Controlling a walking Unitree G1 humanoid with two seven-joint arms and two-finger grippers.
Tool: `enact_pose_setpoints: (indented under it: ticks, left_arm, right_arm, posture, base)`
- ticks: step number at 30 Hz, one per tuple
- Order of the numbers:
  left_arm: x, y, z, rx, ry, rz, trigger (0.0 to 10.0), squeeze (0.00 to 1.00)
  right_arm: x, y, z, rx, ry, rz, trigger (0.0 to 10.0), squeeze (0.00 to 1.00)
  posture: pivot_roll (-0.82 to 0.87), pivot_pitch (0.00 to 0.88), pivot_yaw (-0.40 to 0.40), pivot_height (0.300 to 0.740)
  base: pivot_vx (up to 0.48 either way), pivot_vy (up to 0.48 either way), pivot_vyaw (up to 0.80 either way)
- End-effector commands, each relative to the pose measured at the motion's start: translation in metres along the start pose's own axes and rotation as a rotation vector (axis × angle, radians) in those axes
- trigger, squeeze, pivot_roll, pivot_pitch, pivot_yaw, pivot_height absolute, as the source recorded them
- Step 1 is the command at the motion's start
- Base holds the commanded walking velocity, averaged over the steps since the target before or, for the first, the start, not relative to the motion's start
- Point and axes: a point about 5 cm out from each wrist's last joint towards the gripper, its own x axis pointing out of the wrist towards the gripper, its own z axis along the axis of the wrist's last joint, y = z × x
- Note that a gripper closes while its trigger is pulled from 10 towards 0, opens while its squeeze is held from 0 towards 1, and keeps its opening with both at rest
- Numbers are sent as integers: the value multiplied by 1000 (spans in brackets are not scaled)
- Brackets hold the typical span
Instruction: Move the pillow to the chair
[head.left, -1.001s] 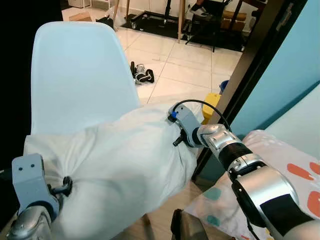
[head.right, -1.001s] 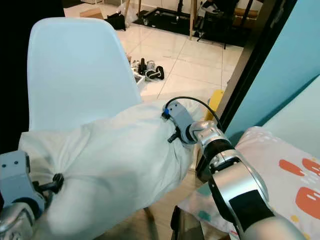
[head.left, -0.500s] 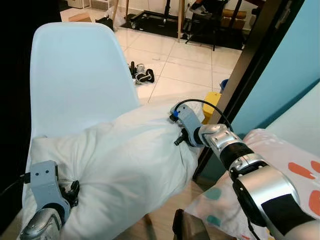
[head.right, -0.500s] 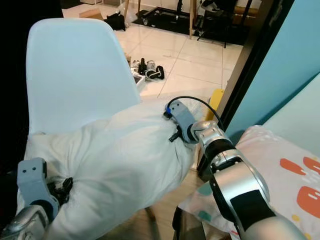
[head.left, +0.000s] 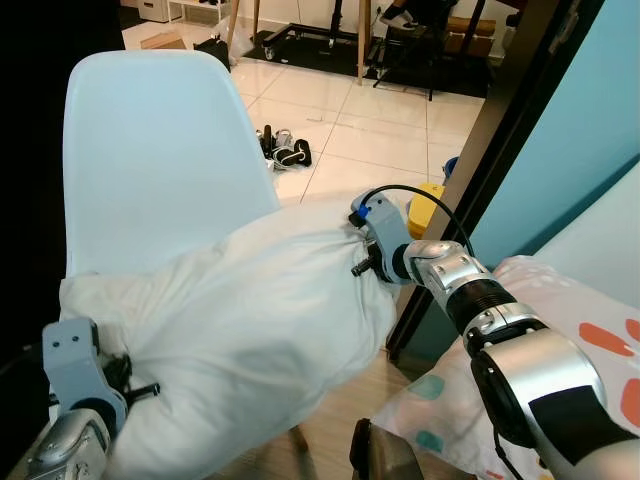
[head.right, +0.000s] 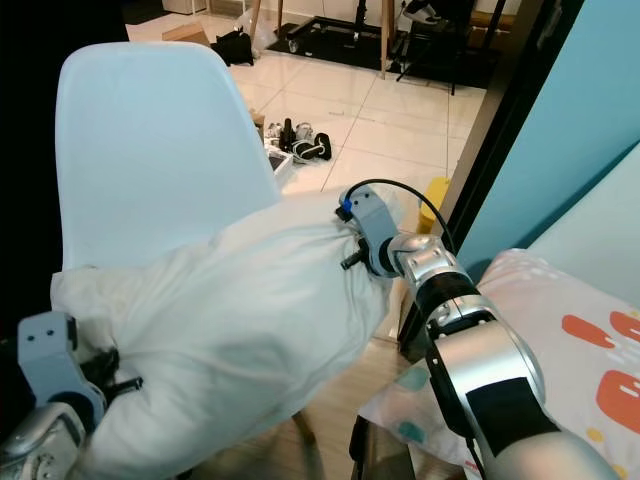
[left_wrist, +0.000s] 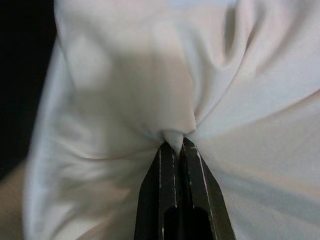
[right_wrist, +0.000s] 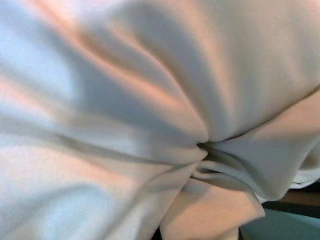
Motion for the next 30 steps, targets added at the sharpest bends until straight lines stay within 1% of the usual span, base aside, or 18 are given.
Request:
enact_pose_setpoints:
  ticks: [1, 2, 3, 5, 6, 8, 13, 15, 16, 17, 19, 20, 21, 22, 23, 24, 25, 30]
  left_arm:
    - [-3, 2, 62, 85, -291, 69, 0, 0]
    - [-10, 0, 93, 109, -444, 80, 0, 0]
    - [-10, 0, 93, 109, -444, 80, 0, 0]
    - [-24, -5, 134, 196, -646, 107, 0, 0]
    - [-30, -7, 144, 231, -703, 119, 0, 0]
    - [-34, -8, 148, 263, -734, 129, 0, 0]
    - [-33, -10, 139, 308, -719, 117, 0, 0]
    - [-28, -11, 108, 329, -610, 101, 0, 0]
    - [-28, -11, 108, 329, -610, 101, 0, 0]
    - [-29, -11, 95, 336, -558, 106, 0, 0]
    - [-29, -11, 95, 336, -558, 106, 0, 0]
    - [-32, -10, 84, 338, -515, 122, 0, 0]
    - [-36, -7, 78, 346, -476, 157, 0, 0]
    - [-36, -7, 78, 346, -476, 157, 0, 0]
    - [-41, -3, 73, 352, -443, 210, 0, 0]
    - [-41, -3, 73, 352, -443, 210, 0, 0]
    - [-46, 2, 75, 359, -431, 264, 0, 0]
    - [-54, 11, 90, 386, -470, 350, 0, 0]
  right_arm:
    - [-1, -2, 13, 1, -82, -27, 10000, 0]
    - [-2, -4, 14, -16, -93, -49, 10000, 0]
    - [-2, -4, 14, -16, -93, -49, 10000, 0]
    - [-3, -6, 17, -18, -113, -77, 10000, 0]
    - [-3, -7, 20, -14, -130, -89, 10000, 0]
    - [-4, -7, 23, -12, -146, -99, 10000, 0]
    - [-3, -6, 24, -20, -152, -100, 10000, 0]
    - [0, 0, 18, -48, -118, -60, 10000, 0]
    - [0, 0, 18, -48, -118, -60, 10000, 0]
    - [2, 4, 13, -47, -92, -26, 10000, 0]
    - [2, 4, 13, -47, -92, -26, 10000, 0]
    - [4, 8, 5, -48, -60, 29, 10000, 141]
    - [5, 12, 0, -37, -41, 74, 10000, 624]
    - [5, 12, 0, -37, -41, 74, 10000, 624]
    - [5, 15, -7, -40, -16, 113, 10000, 796]
    - [5, 15, -7, -40, -16, 113, 10000, 796]
    - [5, 16, -9, -23, -16, 130, 10000, 961]
    - [5, 15, -11, -5, -17, 133, 10000, 1000]
  posture:
    - [80, 50, -150, 436]
    - [80, 50, -150, 436]
    - [80, 50, -150, 436]
    - [84, 41, -148, 436]
    - [85, 40, -146, 436]
    - [85, 37, -146, 436]
    - [92, 37, -145, 436]
    - [91, 35, -143, 436]
    - [91, 35, -143, 436]
    - [86, 35, -138, 436]
    - [86, 35, -138, 436]
    - [84, 37, -136, 436]
    - [91, 40, -137, 436]
    - [91, 40, -137, 436]
    - [93, 39, -134, 436]
    - [93, 39, -134, 436]
    - [99, 39, -137, 436]
    - [110, 35, -142, 436]
  base:
    - [0, 0, 0]
    - [0, 0, 0]
    - [0, 0, 0]
    - [0, 0, 0]
    - [0, 0, 0]
    - [0, 0, 0]
    - [0, 0, 0]
    - [0, 0, 0]
    - [0, 0, 0]
    - [0, 0, 0]
    - [0, 0, 0]
    - [0, 0, 0]
    - [0, 0, 0]
    - [0, 0, 0]
    - [0, 0, 0]
    - [0, 0, 0]
    - [0, 0, 0]
    - [0, 0, 0]
